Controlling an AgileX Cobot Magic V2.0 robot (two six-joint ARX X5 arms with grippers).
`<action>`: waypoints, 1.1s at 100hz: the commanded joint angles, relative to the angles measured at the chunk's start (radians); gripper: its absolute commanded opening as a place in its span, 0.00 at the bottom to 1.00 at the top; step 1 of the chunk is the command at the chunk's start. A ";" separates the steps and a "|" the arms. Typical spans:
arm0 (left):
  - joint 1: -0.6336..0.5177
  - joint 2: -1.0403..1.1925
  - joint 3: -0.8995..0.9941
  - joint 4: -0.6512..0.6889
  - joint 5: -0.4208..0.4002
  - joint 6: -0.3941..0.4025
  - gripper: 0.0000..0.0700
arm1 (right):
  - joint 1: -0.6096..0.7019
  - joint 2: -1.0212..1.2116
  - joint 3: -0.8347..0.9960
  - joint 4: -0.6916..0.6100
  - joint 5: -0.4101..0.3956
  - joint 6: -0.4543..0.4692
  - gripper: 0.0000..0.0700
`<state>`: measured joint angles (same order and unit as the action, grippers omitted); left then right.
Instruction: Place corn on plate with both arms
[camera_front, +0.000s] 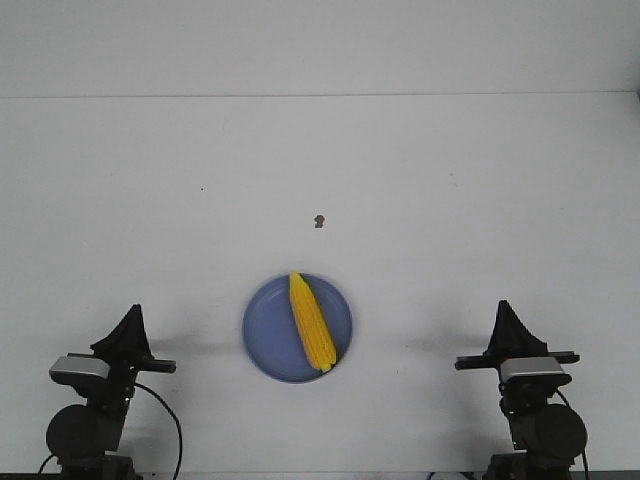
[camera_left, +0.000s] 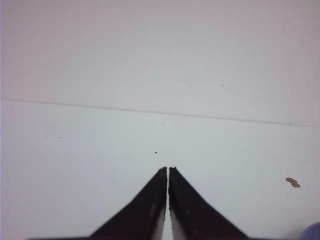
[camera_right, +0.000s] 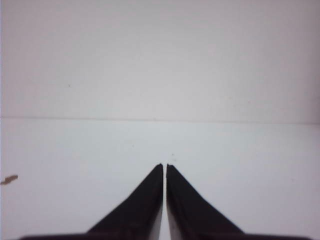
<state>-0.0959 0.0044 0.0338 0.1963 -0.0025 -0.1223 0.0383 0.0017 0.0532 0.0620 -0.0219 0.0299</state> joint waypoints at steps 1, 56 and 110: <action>0.000 -0.001 -0.020 0.014 -0.001 -0.002 0.01 | -0.001 0.000 -0.009 0.016 0.003 -0.004 0.02; 0.000 -0.001 -0.020 0.014 -0.001 -0.002 0.01 | 0.000 0.000 -0.041 0.064 0.003 -0.008 0.02; 0.000 -0.001 -0.020 0.014 -0.001 -0.002 0.01 | 0.000 0.000 -0.041 0.064 0.003 -0.008 0.02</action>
<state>-0.0959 0.0044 0.0338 0.1963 -0.0025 -0.1223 0.0383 0.0017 0.0147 0.1123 -0.0219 0.0292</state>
